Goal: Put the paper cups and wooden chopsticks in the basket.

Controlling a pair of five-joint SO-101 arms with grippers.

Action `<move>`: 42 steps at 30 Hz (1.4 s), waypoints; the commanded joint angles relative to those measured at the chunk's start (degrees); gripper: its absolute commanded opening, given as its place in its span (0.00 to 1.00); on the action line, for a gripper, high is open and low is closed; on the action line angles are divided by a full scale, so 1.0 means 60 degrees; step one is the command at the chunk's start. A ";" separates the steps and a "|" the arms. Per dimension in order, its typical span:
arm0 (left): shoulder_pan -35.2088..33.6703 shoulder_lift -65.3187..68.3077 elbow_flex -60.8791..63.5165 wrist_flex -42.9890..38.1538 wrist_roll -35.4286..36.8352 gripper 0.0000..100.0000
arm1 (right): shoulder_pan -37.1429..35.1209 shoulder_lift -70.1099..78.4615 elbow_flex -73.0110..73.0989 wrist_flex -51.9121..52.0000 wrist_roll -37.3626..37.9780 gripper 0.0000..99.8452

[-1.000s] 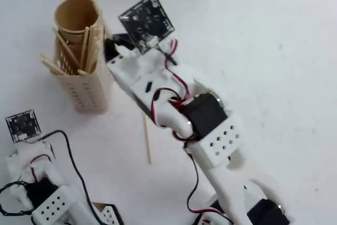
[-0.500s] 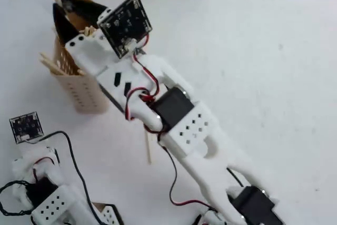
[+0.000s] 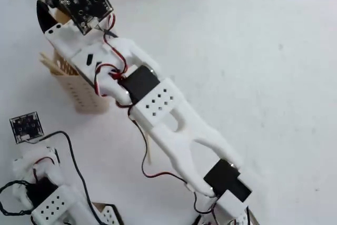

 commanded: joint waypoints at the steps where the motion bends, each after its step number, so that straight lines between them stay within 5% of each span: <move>1: 0.0095 0.0037 -0.0044 0.0073 -0.0073 0.15 | 0.0183 -0.0081 -0.0454 0.0168 0.0000 0.10; 11: 0.0095 0.0037 -0.0044 0.0073 -0.0073 0.15 | 0.0256 -0.0286 -0.0542 0.1736 0.0000 0.17; 20: 0.0095 0.0037 -0.0044 0.0015 -0.0088 0.15 | 0.2762 -0.2117 -0.0484 0.8066 0.0527 0.17; 26: 0.0095 0.0037 -0.0044 0.0015 -0.0088 0.15 | 0.3436 -0.2337 -0.0117 1.0337 0.1670 0.17; 42: 0.0051 0.0037 -0.0044 0.0015 -0.0088 0.15 | 0.2117 -0.2337 0.6886 0.5253 0.2037 0.17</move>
